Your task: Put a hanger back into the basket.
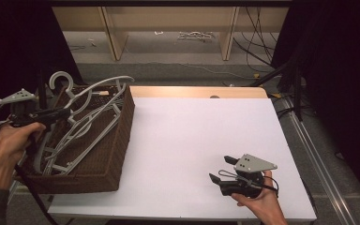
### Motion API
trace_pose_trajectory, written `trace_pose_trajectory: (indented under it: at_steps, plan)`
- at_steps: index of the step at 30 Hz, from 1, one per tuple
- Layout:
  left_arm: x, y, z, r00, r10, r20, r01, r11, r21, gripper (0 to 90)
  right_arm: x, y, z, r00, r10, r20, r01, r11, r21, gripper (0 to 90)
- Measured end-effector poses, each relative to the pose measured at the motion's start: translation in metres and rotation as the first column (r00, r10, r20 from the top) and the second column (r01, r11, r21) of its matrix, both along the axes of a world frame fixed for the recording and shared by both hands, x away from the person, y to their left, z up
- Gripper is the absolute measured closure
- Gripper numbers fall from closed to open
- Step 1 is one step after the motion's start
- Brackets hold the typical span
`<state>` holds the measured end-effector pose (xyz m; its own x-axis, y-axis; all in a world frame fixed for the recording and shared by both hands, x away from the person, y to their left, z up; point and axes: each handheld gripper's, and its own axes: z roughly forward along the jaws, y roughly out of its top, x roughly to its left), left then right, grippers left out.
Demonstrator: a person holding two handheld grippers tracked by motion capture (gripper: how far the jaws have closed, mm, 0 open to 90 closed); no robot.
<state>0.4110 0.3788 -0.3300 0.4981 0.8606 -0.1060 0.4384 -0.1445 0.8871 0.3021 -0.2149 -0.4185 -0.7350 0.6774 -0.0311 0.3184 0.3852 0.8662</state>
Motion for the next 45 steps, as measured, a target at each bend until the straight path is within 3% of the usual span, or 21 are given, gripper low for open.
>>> trace_pose_trajectory:
  at_steps: [6, 16, 18, 21, 23, 26, 32, 33, 34, 37, 39, 40, 42, 43, 44, 45]
  plan:
    - [0.003, 0.005, -0.005, 1.0000, 0.000, 0.001, 0.000, 0.9998, 0.018, 79.2, 0.000, 0.000, 0.000, 1.0000, 0.005, 0.004, -0.005, 1.0000, 0.000, 23.7]
    - [-0.002, 0.020, -0.018, 1.0000, 0.008, 0.000, -0.008, 0.9999, 0.015, 79.2, 0.000, 0.000, 0.000, 1.0000, 0.006, -0.002, -0.006, 1.0000, -0.001, 23.6]
    - [-0.002, 0.022, -0.021, 0.9999, 0.014, -0.002, -0.014, 0.9999, -0.001, 79.2, 0.000, 0.000, 0.000, 0.9999, 0.000, -0.011, 0.000, 0.9999, -0.014, 23.5]
    - [-0.005, 0.024, -0.023, 0.9995, 0.029, -0.014, -0.029, 0.9996, 0.000, 79.2, 0.000, 0.000, -0.001, 1.0000, 0.001, -0.007, -0.001, 1.0000, -0.005, 23.4]
    - [-0.005, 0.027, -0.025, 0.9998, 0.015, -0.015, -0.015, 0.9994, 0.032, 79.2, 0.000, 0.000, -0.001, 1.0000, 0.003, -0.008, -0.003, 1.0000, -0.003, 23.3]
    - [-0.006, 0.029, -0.029, 0.9991, 0.031, -0.031, -0.031, 0.9994, 0.013, 79.2, 0.001, -0.001, -0.001, 1.0000, 0.002, -0.007, -0.002, 1.0000, -0.002, 23.2]
    - [-0.001, 0.028, -0.036, 0.9991, -0.028, -0.031, 0.031, 0.9967, 0.075, 79.1, 0.001, -0.001, -0.001, 0.9999, 0.003, -0.010, -0.003, 1.0000, -0.005, 23.2]
    - [0.000, 0.026, -0.039, 0.9987, -0.027, -0.044, 0.030, 0.9978, 0.059, 79.1, 0.001, -0.001, -0.001, 0.9999, 0.001, -0.010, -0.002, 1.0000, -0.008, 23.1]
    - [0.002, 0.026, -0.040, 0.9984, -0.047, -0.032, 0.049, 0.9966, 0.066, 79.1, 0.001, -0.001, -0.001, 1.0000, 0.000, -0.010, 0.000, 1.0000, -0.008, 23.1]
    - [0.003, 0.022, -0.044, 0.9977, -0.052, -0.044, 0.054, 0.9966, 0.063, 79.0, 0.001, -0.001, -0.002, 0.9999, 0.001, -0.010, -0.001, 1.0000, -0.009, 23.1]
    - [0.002, 0.018, -0.049, 0.9955, -0.035, -0.088, 0.041, 0.9973, 0.062, 79.0, 0.001, -0.001, -0.002, 0.9999, 0.001, -0.011, -0.001, 0.9999, -0.011, 23.1]
    - [0.004, 0.016, -0.052, 0.9948, -0.040, -0.094, 0.048, 0.9951, 0.086, 79.0, 0.001, -0.001, -0.002, 0.9999, 0.002, -0.012, -0.003, 0.9999, -0.010, 23.1]
    - [0.004, 0.011, -0.059, 0.9892, -0.016, -0.146, 0.024, 0.9983, 0.053, 79.0, 0.001, -0.001, -0.002, 0.9999, 0.002, -0.010, -0.003, 0.9999, -0.012, 23.0]
    - [0.005, 0.010, -0.062, 0.9891, -0.013, -0.147, 0.020, 0.9987, 0.046, 79.0, 0.001, -0.001, -0.002, 0.9999, 0.002, -0.010, -0.003, 0.9999, -0.013, 23.0]
    - [0.004, 0.010, -0.064, 0.9839, -0.001, -0.179, 0.009, 0.9990, 0.044, 78.9, 0.001, -0.001, -0.002, 0.9999, 0.004, -0.011, -0.004, 0.9999, -0.013, 23.0]
    - [0.004, 0.011, -0.065, 0.9842, 0.004, -0.177, 0.005, 0.9985, 0.055, 78.9, 0.001, -0.001, -0.003, 0.9999, 0.005, -0.011, -0.005, 0.9999, -0.013, 23.0]
